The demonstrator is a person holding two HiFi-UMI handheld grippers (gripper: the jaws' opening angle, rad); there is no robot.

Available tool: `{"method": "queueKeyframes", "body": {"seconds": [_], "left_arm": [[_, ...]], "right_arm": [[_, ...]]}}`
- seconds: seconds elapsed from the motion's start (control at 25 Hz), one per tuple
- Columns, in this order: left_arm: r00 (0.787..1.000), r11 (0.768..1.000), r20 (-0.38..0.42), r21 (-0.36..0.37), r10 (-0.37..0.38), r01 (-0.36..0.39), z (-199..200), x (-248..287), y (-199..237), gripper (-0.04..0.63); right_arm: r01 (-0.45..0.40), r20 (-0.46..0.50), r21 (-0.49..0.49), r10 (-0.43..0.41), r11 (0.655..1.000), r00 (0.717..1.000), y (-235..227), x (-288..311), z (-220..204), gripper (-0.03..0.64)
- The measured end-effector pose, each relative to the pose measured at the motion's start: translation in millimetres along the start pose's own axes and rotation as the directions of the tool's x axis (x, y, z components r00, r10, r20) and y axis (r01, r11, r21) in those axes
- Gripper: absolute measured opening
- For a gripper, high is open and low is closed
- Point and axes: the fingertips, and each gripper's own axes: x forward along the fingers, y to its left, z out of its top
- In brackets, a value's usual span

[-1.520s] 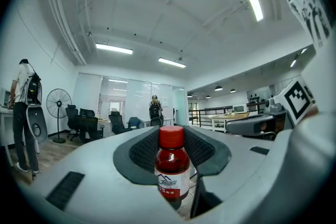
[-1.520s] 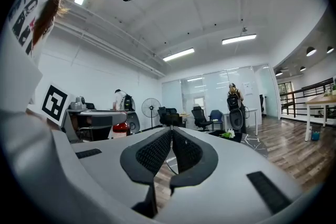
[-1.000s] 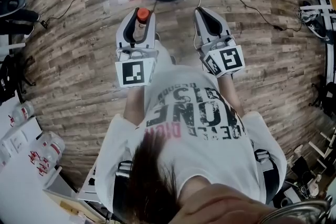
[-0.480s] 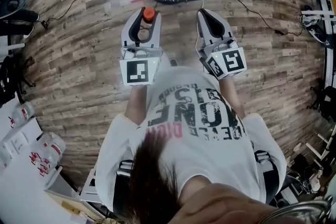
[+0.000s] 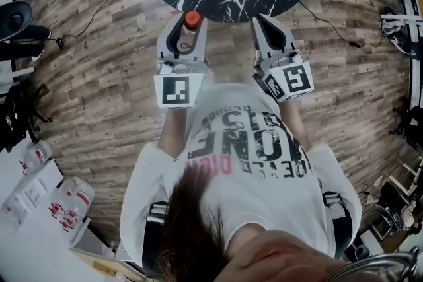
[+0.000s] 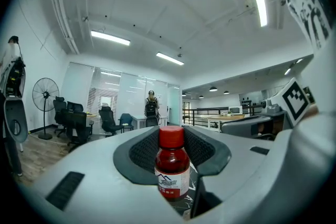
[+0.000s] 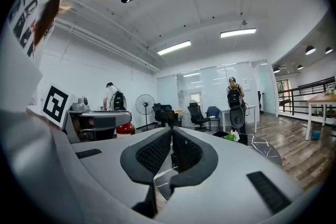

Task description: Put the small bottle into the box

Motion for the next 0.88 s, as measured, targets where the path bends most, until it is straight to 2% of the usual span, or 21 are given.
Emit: {"method": "queueKeyframes", "body": {"seconds": [0.48, 0.88], "left_arm": [[0.997, 0.997, -0.026, -0.004, -0.075, 0.075, -9, 42, 58, 0.143], [0.994, 0.995, -0.050, -0.030, -0.098, 0.096, -21, 49, 80, 0.143]], "right_arm": [[0.058, -0.013, 0.006, -0.058, 0.998, 0.998, -2, 64, -2, 0.009], [0.102, -0.037, 0.043, -0.100, 0.994, 0.994, 0, 79, -7, 0.009]]}}
